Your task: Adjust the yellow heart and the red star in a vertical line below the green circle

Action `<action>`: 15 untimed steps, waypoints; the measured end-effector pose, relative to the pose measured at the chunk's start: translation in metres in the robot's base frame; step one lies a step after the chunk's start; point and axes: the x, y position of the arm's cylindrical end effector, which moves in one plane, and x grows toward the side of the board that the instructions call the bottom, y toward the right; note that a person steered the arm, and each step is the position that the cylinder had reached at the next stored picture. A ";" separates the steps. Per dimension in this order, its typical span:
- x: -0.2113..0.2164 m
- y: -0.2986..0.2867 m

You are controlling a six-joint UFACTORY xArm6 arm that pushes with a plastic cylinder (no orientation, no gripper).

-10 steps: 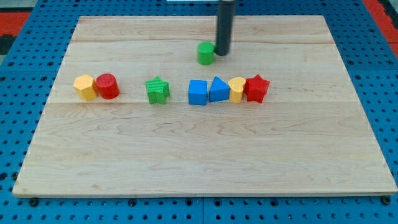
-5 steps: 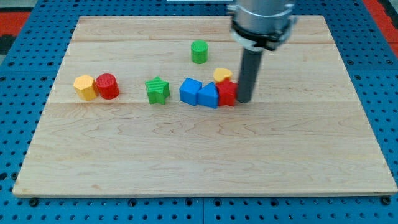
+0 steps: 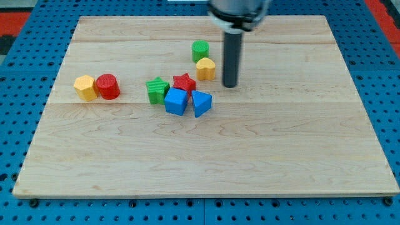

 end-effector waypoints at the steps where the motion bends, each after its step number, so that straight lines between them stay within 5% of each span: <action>1: -0.022 0.001; 4: -0.032 -0.053; 8: -0.088 -0.017; 10: -0.113 -0.050; 12: 0.023 -0.022; 15: 0.055 -0.084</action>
